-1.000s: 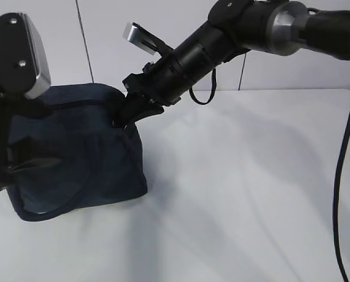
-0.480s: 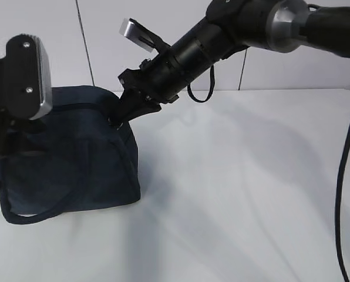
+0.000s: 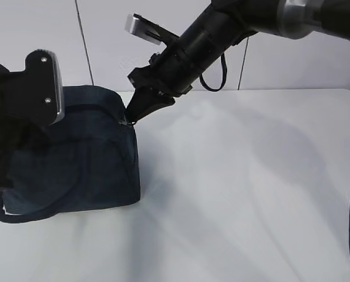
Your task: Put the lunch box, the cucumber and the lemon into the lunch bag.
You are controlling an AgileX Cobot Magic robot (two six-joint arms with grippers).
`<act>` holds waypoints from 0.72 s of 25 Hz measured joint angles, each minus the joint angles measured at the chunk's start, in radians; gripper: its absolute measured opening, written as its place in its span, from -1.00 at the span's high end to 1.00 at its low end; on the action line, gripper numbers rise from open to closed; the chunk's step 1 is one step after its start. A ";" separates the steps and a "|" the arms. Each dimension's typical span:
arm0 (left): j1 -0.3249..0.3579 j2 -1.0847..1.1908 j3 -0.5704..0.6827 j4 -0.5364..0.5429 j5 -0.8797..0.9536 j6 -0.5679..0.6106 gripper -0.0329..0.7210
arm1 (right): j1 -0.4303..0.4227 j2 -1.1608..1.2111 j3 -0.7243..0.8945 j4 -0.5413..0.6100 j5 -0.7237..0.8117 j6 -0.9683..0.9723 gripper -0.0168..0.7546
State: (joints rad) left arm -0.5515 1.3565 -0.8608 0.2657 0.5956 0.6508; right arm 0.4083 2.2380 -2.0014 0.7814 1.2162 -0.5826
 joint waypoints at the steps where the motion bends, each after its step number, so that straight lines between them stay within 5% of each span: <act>1: 0.000 0.000 0.000 0.024 -0.002 -0.025 0.94 | -0.001 -0.006 0.000 -0.009 0.002 0.003 0.99; 11: 0.000 0.000 0.000 0.063 -0.014 -0.074 0.94 | -0.003 -0.037 0.000 -0.078 0.004 0.044 0.99; 18: 0.000 0.000 0.000 0.064 -0.014 -0.096 0.94 | -0.003 -0.037 0.000 -0.107 0.004 0.243 0.99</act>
State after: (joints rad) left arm -0.5515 1.3565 -0.8608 0.3302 0.5819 0.5546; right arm 0.4057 2.2006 -2.0014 0.6742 1.2200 -0.3392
